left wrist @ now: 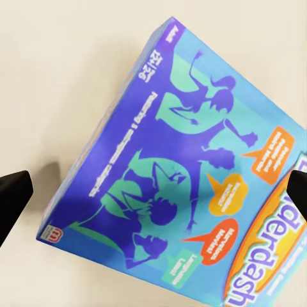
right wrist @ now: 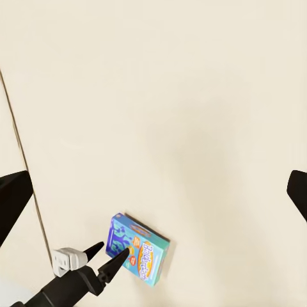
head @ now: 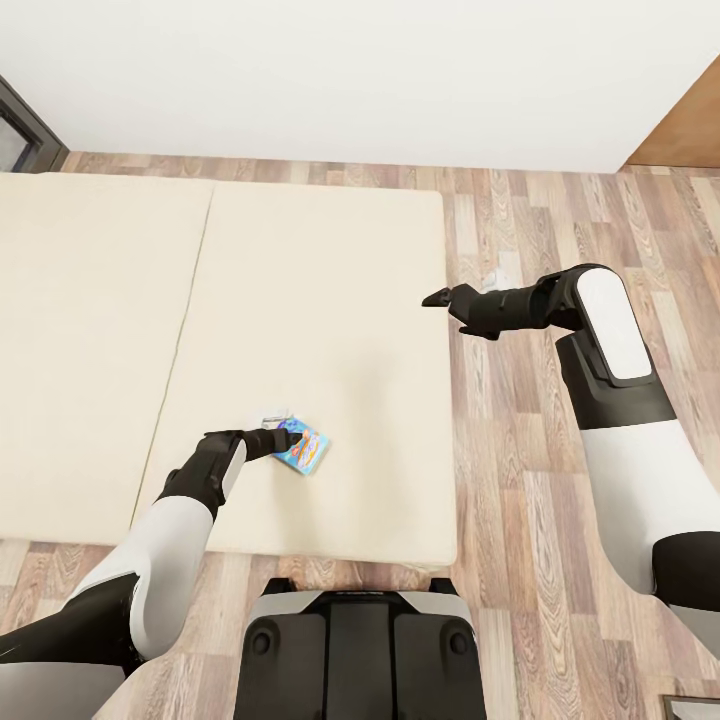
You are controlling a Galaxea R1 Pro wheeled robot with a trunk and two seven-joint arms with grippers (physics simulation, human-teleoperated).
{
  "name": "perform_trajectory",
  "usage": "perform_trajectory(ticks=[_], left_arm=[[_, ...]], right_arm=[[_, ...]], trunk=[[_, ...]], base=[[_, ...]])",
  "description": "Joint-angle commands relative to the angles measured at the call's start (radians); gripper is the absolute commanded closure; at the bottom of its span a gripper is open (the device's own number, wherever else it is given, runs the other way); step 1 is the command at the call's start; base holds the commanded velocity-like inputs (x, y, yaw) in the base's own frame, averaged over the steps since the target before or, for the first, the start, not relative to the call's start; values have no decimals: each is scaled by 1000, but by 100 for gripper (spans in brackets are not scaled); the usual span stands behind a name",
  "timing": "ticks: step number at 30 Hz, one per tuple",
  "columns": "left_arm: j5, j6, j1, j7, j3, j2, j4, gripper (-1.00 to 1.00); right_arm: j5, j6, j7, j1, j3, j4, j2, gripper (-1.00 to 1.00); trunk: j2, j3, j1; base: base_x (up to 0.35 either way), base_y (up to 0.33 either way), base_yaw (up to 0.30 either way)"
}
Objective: Put all the toys in the child's room - the three board games (two on the bed and one on the table), the two jigsaw puzzles on the table, and the tennis ball on the table - inside the toy box on the table in the child's room.
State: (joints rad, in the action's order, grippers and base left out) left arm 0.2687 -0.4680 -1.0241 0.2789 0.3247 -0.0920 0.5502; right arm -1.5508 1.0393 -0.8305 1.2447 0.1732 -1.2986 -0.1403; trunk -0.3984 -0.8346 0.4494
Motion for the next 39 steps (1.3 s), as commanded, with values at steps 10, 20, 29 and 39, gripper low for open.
perform_trajectory(ticks=[10,20,29,39], left_arm=[[10,-5,-1,11,8,-2,2,-100],[9,2,-1,12,9,-2,2,-100],[9,9,-1,13,8,-2,2,-100],[9,10,-1,13,8,-2,2,-100]], right_arm=[[-9,1,-10,1,1,-1,-1,-100],[-9,1,-10,1,0,-1,-1,-100],[-10,1,-10,1,0,-1,-1,-100],[-11,1,-10,0,0,-1,-1,-100]], trunk=[[-2,-1,1],[-2,-1,1],[-2,-1,1],[-2,-1,1]], base=[[0,0,0],[0,0,0],[0,0,0],[0,-1,0]])
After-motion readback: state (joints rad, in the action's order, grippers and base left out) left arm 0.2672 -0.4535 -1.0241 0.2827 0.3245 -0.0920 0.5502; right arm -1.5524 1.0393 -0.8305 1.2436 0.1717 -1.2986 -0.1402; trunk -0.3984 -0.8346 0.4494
